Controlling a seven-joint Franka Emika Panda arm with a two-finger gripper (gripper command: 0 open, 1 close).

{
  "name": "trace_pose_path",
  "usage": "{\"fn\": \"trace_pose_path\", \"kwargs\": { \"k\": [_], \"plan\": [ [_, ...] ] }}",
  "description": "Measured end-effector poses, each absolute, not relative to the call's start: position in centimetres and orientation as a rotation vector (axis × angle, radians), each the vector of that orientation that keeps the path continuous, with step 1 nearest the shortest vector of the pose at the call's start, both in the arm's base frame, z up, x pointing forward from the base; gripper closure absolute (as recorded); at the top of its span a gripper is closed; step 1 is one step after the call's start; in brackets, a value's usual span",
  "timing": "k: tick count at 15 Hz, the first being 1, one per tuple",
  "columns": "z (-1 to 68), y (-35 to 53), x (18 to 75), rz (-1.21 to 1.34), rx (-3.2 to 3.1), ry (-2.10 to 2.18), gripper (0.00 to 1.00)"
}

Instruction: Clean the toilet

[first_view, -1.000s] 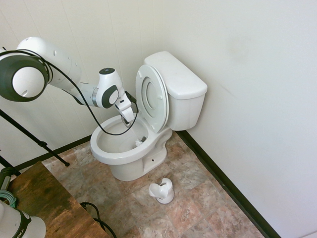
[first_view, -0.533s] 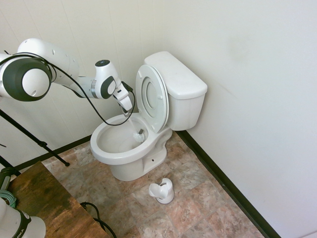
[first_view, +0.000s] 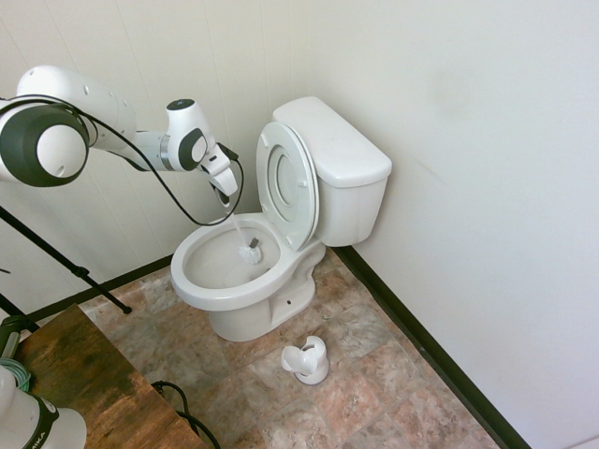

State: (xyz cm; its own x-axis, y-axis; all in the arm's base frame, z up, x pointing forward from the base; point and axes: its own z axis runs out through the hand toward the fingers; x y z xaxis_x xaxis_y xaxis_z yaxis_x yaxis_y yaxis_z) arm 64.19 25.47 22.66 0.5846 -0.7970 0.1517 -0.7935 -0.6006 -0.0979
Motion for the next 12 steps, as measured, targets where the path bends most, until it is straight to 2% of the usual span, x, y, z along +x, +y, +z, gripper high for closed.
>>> {"fn": "trace_pose_path", "kwargs": {
  "k": [7, 12],
  "plan": [
    [36.4, 21.2, 58.5, -0.373, -2.716, 1.416, 1.0],
    [39.5, 12.4, 56.6, -0.399, -2.62, 1.572, 1.0]
  ]
}}
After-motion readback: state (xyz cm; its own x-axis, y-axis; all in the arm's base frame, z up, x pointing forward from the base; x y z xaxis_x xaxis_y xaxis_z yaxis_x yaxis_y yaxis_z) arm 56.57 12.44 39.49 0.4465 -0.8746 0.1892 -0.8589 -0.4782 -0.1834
